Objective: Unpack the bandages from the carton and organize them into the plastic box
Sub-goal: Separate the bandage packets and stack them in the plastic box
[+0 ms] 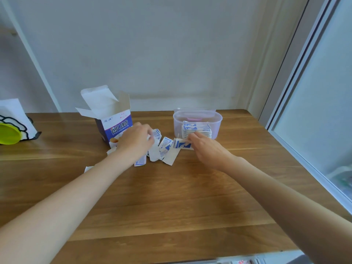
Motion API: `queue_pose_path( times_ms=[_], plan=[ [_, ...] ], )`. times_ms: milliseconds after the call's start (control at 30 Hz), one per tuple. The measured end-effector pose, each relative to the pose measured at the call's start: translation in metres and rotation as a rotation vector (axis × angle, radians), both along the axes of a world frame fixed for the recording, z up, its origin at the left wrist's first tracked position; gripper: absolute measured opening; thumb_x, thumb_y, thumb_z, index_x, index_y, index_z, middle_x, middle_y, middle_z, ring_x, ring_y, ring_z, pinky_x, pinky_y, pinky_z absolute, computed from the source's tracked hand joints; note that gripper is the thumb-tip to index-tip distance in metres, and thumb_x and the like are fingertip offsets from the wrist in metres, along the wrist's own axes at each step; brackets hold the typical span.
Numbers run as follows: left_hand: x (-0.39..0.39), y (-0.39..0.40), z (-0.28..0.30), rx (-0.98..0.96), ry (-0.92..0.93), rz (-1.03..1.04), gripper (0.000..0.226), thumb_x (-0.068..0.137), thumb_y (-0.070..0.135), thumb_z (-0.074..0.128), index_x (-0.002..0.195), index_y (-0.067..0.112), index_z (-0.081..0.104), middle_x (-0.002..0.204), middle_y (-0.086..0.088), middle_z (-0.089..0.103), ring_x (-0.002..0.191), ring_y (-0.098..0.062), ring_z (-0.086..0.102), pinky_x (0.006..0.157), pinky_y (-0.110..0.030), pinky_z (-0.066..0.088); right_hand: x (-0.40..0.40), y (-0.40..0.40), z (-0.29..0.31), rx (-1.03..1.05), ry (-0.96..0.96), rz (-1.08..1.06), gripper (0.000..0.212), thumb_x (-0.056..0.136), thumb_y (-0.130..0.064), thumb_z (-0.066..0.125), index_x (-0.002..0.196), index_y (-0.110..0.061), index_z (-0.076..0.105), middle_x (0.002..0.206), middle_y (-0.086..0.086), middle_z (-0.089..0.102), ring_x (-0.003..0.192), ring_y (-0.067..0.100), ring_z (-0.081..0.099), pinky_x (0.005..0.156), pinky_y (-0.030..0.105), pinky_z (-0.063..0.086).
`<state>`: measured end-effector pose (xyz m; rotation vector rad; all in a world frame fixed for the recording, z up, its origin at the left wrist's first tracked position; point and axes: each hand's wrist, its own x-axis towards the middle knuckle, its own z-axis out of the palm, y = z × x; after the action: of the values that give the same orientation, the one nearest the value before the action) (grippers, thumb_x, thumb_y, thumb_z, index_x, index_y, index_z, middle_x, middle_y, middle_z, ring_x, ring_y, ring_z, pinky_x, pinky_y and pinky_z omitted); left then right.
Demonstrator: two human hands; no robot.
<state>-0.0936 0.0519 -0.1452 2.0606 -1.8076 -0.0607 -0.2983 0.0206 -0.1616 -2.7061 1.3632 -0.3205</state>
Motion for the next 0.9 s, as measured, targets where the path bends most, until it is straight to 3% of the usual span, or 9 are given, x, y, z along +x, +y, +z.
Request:
queue_pose_path(
  times_ms=[100, 167, 267, 367, 467, 600, 767, 900],
  plan=[
    [0.024, -0.006, -0.004, 0.295, -0.142, 0.148, 0.041, 0.090, 0.046, 0.050, 0.097, 0.006, 0.054, 0.116, -0.014, 0.052, 0.101, -0.030, 0.055, 0.074, -0.037, 0.042, 0.012, 0.002, -0.001, 0.000, -0.030, 0.049, 0.017, 0.094, -0.003, 0.036, 0.108, -0.007, 0.045, 0.106, 0.009, 0.049, 0.079, 0.019, 0.041, 0.063, 0.027, 0.030],
    [0.026, -0.008, -0.010, 0.374, -0.195, 0.153, 0.051, 0.086, 0.056, 0.049, 0.093, 0.007, 0.056, 0.110, -0.014, 0.058, 0.101, -0.029, 0.055, 0.080, -0.037, 0.044, 0.022, 0.008, -0.005, -0.010, 0.007, 0.128, 0.019, 0.095, -0.006, 0.037, 0.110, -0.006, 0.047, 0.109, 0.009, 0.049, 0.088, 0.024, 0.047, 0.068, 0.031, 0.036],
    [0.022, -0.010, -0.011, 0.334, -0.174, 0.142, 0.052, 0.087, 0.049, 0.054, 0.106, 0.002, 0.059, 0.108, -0.014, 0.063, 0.096, -0.025, 0.057, 0.080, -0.034, 0.045, 0.036, 0.011, -0.011, -0.062, 0.062, 0.171, 0.024, 0.096, -0.012, 0.039, 0.117, -0.009, 0.051, 0.115, 0.007, 0.049, 0.102, 0.024, 0.049, 0.084, 0.036, 0.045],
    [0.021, -0.010, -0.008, 0.261, -0.077, 0.102, 0.042, 0.086, 0.039, 0.061, 0.114, 0.008, 0.054, 0.113, -0.011, 0.060, 0.087, -0.017, 0.050, 0.055, -0.022, 0.030, 0.045, 0.009, -0.017, -0.102, 0.049, 0.114, 0.024, 0.097, -0.013, 0.038, 0.117, -0.010, 0.049, 0.116, 0.007, 0.049, 0.107, 0.024, 0.046, 0.079, 0.029, 0.037],
    [0.023, -0.012, -0.011, 0.232, 0.006, 0.043, 0.040, 0.084, 0.031, 0.065, 0.118, 0.018, 0.048, 0.121, -0.004, 0.051, 0.105, -0.017, 0.051, 0.068, -0.024, 0.036, 0.050, 0.006, -0.017, -0.138, 0.049, 0.023, 0.028, 0.095, -0.009, 0.039, 0.122, -0.011, 0.046, 0.120, 0.006, 0.048, 0.111, 0.024, 0.046, 0.082, 0.028, 0.035],
    [0.025, -0.019, -0.013, 0.262, 0.079, -0.017, 0.047, 0.081, 0.017, 0.069, 0.122, 0.019, 0.045, 0.126, -0.005, 0.048, 0.112, -0.019, 0.050, 0.088, -0.030, 0.047, 0.050, 0.003, -0.011, -0.170, 0.011, -0.076, 0.033, 0.092, -0.006, 0.042, 0.124, -0.014, 0.048, 0.119, 0.004, 0.051, 0.112, 0.022, 0.045, 0.090, 0.031, 0.036],
    [0.019, -0.028, -0.009, 0.236, 0.088, -0.009, 0.063, 0.082, 0.024, 0.067, 0.136, 0.016, 0.035, 0.131, -0.005, 0.045, 0.116, -0.022, 0.049, 0.094, -0.036, 0.046, 0.049, 0.008, -0.008, -0.109, -0.133, -0.093, 0.021, 0.096, -0.011, 0.037, 0.109, -0.011, 0.052, 0.101, 0.003, 0.051, 0.103, 0.022, 0.049, 0.078, 0.027, 0.024],
    [0.010, -0.030, -0.008, 0.245, -0.001, -0.021, 0.049, 0.084, 0.028, 0.065, 0.126, 0.014, 0.044, 0.118, -0.004, 0.056, 0.101, -0.020, 0.057, 0.085, -0.033, 0.048, 0.047, 0.009, -0.007, -0.042, -0.156, -0.076, 0.020, 0.097, -0.015, 0.037, 0.108, -0.011, 0.053, 0.099, 0.000, 0.051, 0.093, 0.018, 0.046, 0.078, 0.026, 0.024]
  ],
)
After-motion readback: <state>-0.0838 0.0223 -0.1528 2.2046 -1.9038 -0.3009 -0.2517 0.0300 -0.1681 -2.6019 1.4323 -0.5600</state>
